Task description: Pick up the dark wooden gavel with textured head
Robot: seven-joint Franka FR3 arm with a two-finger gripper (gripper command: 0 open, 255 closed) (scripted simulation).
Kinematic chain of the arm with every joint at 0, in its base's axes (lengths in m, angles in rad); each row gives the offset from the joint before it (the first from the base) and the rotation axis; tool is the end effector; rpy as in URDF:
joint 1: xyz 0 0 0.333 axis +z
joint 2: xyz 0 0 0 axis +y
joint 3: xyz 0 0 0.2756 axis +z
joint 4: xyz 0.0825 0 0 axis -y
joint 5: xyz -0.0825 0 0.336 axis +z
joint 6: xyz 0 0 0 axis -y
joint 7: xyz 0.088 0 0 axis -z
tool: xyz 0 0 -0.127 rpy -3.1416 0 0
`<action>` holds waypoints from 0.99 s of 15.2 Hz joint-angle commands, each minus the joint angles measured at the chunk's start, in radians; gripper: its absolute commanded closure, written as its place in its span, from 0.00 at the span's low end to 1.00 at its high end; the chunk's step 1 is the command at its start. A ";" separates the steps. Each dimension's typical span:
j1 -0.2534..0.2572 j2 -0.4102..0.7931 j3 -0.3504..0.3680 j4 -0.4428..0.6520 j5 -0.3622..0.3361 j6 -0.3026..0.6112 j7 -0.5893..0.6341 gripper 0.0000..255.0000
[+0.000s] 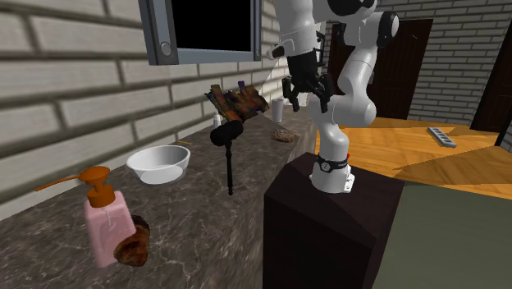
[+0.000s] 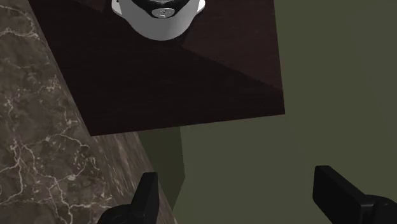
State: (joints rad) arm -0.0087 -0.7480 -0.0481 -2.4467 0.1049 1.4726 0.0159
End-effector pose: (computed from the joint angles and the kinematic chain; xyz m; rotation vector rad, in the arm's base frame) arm 0.2744 -0.0030 0.4876 -2.9808 0.0861 0.3368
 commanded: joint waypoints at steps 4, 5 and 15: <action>-0.013 0.063 -0.059 0.029 -0.047 0.047 -0.091 0.00; -0.016 0.086 -0.079 0.041 -0.061 0.063 -0.120 0.00; -0.028 0.366 -0.259 0.234 -0.117 0.200 -0.416 0.00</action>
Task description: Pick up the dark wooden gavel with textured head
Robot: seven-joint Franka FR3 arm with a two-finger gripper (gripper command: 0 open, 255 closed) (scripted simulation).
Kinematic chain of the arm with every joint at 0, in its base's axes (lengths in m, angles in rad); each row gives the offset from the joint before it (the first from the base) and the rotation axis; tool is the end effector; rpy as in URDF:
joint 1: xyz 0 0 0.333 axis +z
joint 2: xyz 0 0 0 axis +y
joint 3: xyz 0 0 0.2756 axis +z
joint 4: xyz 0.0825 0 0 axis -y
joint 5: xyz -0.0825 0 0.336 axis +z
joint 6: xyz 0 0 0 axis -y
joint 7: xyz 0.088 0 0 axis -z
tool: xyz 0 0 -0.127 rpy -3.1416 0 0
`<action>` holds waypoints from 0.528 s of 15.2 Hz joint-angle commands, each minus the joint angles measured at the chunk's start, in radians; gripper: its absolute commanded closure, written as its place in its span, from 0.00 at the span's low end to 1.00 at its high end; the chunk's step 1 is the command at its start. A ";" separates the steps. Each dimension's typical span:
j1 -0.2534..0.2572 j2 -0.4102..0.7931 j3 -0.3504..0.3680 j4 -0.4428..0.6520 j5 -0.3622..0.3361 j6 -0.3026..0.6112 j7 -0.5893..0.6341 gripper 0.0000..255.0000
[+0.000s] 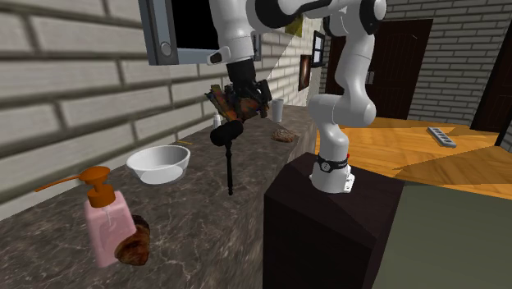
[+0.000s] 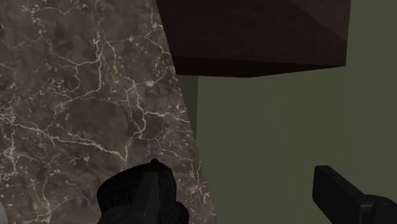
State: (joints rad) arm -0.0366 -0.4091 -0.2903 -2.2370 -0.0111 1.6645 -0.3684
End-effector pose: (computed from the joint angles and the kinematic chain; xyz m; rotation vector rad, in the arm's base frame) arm 0.3579 -0.1297 0.4666 -2.9768 -0.1140 0.2010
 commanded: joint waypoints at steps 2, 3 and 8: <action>0.000 0.093 -0.049 0.078 0.007 0.028 -0.092 0.00; 0.000 0.126 -0.064 0.107 0.014 0.036 -0.123 0.00; -0.003 0.164 -0.079 0.086 0.023 0.096 -0.155 0.00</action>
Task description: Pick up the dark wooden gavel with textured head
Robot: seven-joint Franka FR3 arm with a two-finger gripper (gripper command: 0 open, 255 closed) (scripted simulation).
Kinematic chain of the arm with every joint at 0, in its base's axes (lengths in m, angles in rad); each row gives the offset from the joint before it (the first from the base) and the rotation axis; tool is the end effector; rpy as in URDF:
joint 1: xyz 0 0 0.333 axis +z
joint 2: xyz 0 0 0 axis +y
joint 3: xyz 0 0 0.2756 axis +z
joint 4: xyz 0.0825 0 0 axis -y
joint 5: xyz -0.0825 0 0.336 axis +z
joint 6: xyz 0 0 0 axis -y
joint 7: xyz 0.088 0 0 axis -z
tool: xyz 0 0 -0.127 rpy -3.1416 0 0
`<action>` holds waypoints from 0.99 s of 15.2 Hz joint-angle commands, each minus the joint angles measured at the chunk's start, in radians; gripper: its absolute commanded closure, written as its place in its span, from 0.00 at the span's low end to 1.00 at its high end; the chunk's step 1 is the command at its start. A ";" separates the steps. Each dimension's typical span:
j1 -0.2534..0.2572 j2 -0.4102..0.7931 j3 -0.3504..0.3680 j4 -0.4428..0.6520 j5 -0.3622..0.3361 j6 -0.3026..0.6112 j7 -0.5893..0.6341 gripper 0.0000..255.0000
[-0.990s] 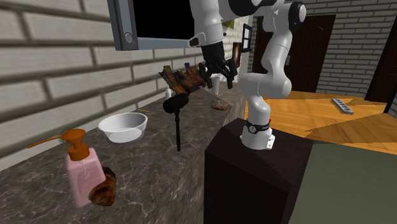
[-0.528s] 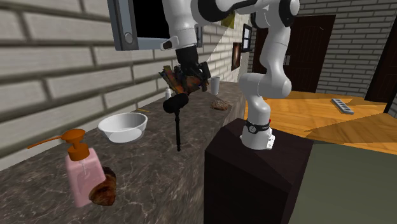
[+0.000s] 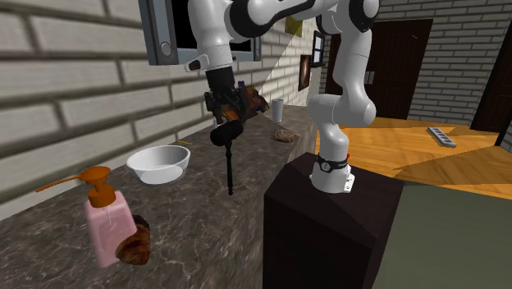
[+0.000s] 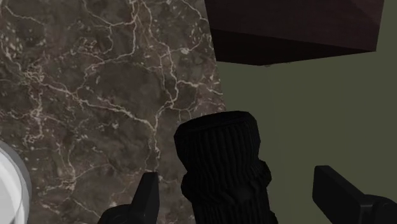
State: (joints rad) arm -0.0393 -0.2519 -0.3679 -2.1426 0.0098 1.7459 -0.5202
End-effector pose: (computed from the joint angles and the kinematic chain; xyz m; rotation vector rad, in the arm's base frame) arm 0.3901 -0.1734 0.4475 -2.9717 -0.1910 0.1502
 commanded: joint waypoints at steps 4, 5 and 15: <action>0.000 0.016 -0.005 -0.047 0.004 0.063 -0.010 0.00; 0.000 0.017 -0.005 -0.047 0.004 0.063 -0.010 0.00; 0.000 0.017 -0.005 -0.047 0.004 0.063 -0.010 1.00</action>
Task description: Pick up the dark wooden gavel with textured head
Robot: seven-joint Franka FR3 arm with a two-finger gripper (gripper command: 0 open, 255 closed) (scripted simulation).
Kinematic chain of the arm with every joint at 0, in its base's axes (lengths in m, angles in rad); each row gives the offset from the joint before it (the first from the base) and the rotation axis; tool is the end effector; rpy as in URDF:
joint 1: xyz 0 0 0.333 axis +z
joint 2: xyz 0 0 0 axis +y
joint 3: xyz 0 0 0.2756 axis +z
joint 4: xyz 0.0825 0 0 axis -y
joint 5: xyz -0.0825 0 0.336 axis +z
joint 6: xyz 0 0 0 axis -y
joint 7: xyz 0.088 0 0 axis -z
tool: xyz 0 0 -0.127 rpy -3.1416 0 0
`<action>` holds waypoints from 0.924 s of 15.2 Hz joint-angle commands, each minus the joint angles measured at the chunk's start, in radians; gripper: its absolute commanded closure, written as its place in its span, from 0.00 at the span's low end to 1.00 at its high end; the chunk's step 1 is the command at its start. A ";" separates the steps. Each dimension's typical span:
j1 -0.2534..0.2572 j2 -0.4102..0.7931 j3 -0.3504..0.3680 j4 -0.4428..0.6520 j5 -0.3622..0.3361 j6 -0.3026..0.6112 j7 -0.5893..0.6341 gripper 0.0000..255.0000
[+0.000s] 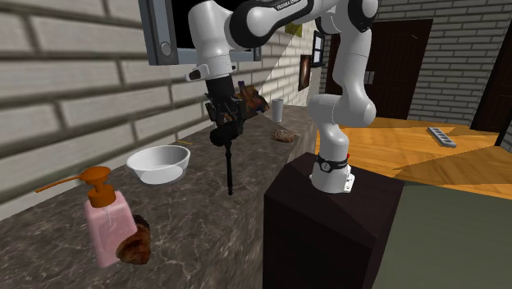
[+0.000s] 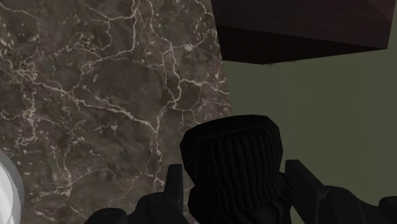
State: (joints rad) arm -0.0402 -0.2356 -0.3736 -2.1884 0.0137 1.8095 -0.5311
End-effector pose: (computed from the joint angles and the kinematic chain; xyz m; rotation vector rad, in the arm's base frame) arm 0.3917 -0.1748 0.4263 -2.9725 -0.1923 0.1460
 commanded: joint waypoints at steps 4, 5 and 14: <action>0.001 -0.011 0.004 0.042 -0.002 -0.054 0.008 1.00; 0.001 -0.013 0.005 0.054 -0.003 -0.068 0.009 1.00; 0.004 -0.023 0.012 0.166 -0.003 -0.188 0.021 1.00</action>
State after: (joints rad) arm -0.0374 -0.2582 -0.3639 -2.0381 0.0095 1.6367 -0.5135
